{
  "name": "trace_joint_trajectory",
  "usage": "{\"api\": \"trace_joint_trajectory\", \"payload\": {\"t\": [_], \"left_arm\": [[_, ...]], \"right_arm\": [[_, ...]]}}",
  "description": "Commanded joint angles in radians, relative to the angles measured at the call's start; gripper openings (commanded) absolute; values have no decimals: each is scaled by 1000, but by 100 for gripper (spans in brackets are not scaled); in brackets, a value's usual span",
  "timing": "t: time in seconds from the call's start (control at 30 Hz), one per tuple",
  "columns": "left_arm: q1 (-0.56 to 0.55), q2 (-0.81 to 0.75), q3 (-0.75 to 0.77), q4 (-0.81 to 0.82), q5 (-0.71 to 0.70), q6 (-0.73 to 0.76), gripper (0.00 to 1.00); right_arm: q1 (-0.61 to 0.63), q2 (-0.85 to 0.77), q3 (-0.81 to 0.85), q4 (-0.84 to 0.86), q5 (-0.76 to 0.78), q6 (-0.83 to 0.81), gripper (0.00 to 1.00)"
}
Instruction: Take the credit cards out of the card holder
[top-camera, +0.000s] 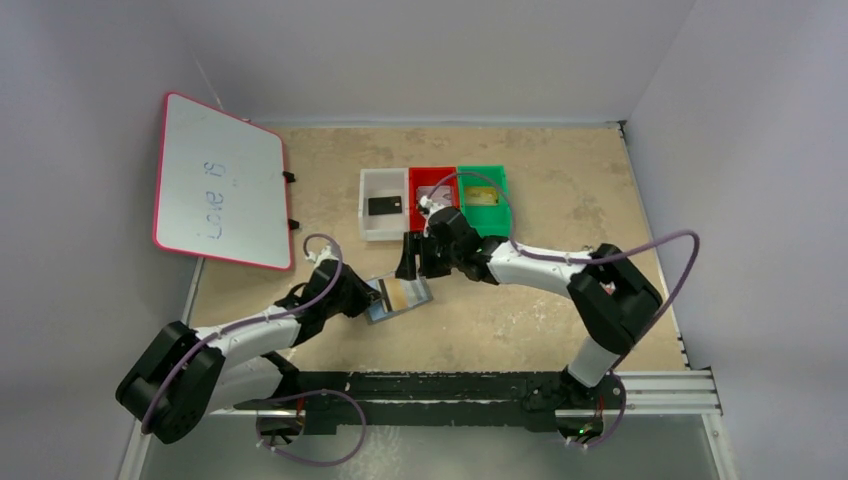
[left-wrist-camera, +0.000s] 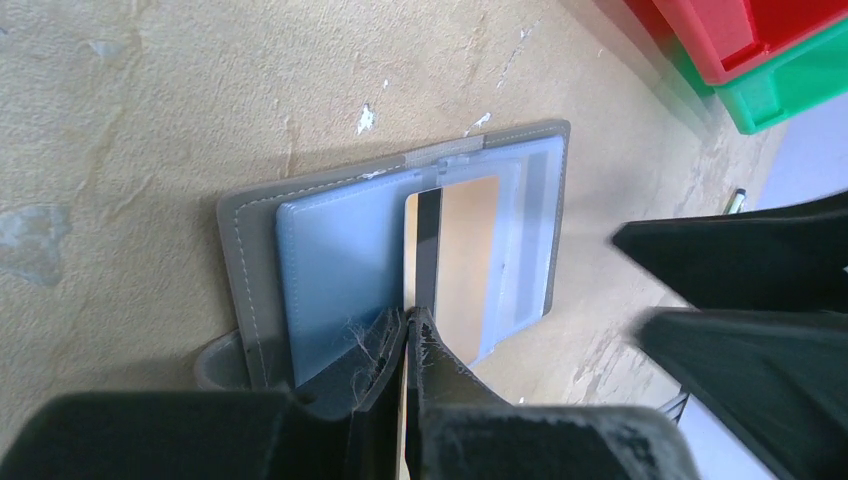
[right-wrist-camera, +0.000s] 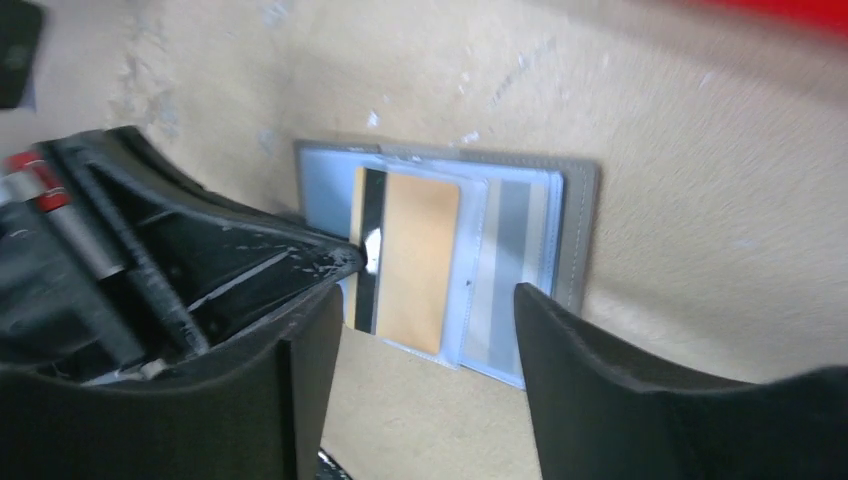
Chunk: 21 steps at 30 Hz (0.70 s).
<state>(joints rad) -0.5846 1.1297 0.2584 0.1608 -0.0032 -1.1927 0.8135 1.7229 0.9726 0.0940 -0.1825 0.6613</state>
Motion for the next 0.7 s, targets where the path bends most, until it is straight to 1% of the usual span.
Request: {"api": "trace_joint_trajectory", "payload": {"t": [0.0,0.03,0.07,0.17,0.23,0.27,0.3,0.33,0.4,0.47,0.53,0.63,0.67], "left_arm": [[-1,14,36,16,5,27,0],[-1,14,37,14,6,27,0],[-1,13,37,14,5,27,0],[-1,16,35,15,3,24,0],[-1,19,34,19,3,23,0],[-1,21,34,22,3,22,0],[-1,22,35,23,4,21,0],[-1,23,35,25,3,21,0],[-1,23,35,26,3,19,0],[-1,22,36,26,3,18,0],[-1,22,36,25,3,17,0],[-1,20,35,22,5,17,0],[-1,21,37,22,5,19,0]], "right_arm": [[5,-181,3,44,152,-19,82],[6,-215,-30,52,175,-17,96],[5,-251,-53,64,178,-2,99],[3,-332,-108,104,232,111,100],[-2,-351,-141,157,198,122,100],[-15,-346,-142,152,174,139,97],[-24,-329,-138,147,138,147,84],[-26,-301,-132,154,82,146,74],[-27,-251,-119,176,21,120,60],[-23,-194,-100,194,-12,145,46],[-19,-126,-81,201,-73,155,37],[-1,-52,-53,187,-106,154,26],[5,-35,-48,188,-112,154,25]]}}
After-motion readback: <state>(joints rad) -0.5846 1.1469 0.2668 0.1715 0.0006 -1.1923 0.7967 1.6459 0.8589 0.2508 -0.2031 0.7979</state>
